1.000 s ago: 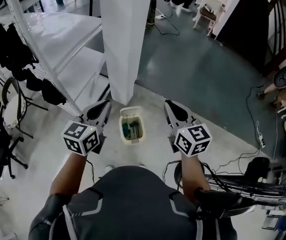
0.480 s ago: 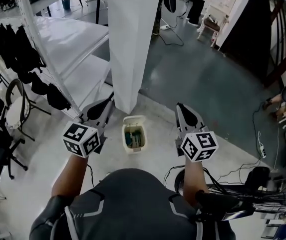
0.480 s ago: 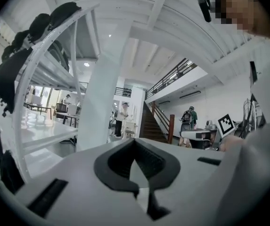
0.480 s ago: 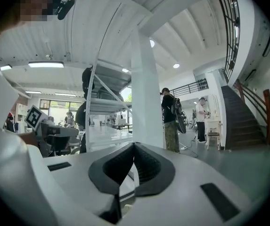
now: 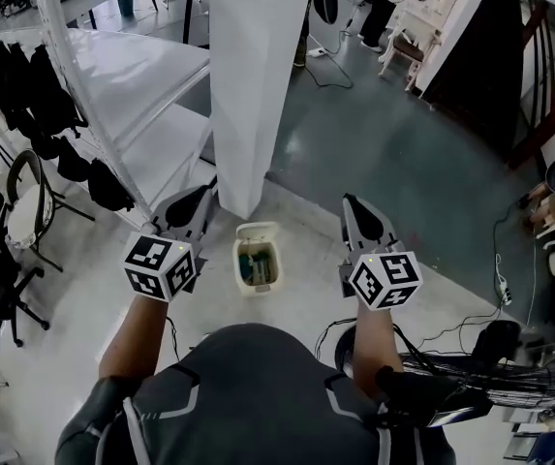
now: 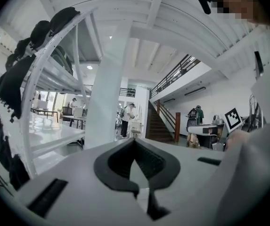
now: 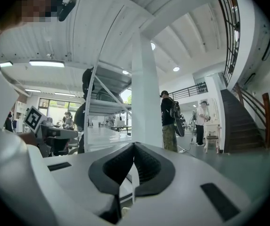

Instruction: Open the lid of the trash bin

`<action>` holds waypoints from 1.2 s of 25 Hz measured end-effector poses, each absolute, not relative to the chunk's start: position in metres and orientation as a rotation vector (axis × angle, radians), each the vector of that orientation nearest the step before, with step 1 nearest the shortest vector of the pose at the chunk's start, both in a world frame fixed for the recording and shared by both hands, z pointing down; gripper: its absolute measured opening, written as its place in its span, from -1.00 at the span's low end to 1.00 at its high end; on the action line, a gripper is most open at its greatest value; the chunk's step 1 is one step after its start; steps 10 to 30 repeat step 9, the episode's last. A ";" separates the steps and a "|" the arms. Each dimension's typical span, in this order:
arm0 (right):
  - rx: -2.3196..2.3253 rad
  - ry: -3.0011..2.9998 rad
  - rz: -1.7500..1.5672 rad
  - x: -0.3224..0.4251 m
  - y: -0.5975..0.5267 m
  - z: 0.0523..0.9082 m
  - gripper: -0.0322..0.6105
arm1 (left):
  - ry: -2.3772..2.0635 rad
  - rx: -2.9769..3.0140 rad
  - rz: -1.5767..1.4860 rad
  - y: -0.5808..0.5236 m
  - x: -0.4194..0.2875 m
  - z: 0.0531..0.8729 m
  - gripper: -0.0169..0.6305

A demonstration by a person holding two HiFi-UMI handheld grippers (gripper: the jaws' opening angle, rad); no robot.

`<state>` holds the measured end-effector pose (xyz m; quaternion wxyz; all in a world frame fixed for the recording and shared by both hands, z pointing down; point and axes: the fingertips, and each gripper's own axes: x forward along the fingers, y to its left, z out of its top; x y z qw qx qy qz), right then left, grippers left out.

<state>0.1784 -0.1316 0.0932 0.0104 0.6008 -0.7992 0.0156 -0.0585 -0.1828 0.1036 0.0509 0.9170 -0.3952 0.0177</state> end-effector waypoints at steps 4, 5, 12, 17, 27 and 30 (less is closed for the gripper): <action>1.872 -2.493 0.045 0.173 -0.132 0.094 -0.82 | -1.209 2.773 0.040 -0.183 -0.064 0.107 -0.92; 1.874 -2.493 0.045 0.173 -0.131 0.094 -0.82 | -1.217 2.772 0.038 -0.182 -0.065 0.107 -0.92; 1.893 -2.490 0.041 0.172 -0.131 0.092 -0.82 | -1.233 2.782 0.038 -0.182 -0.067 0.107 -0.92; 1.893 -2.490 0.041 0.172 -0.131 0.092 -0.82 | -1.233 2.782 0.038 -0.182 -0.067 0.107 -0.92; 1.893 -2.490 0.041 0.172 -0.131 0.092 -0.82 | -1.233 2.782 0.038 -0.182 -0.067 0.107 -0.92; 1.893 -2.490 0.041 0.172 -0.131 0.092 -0.82 | -1.233 2.782 0.038 -0.182 -0.067 0.107 -0.92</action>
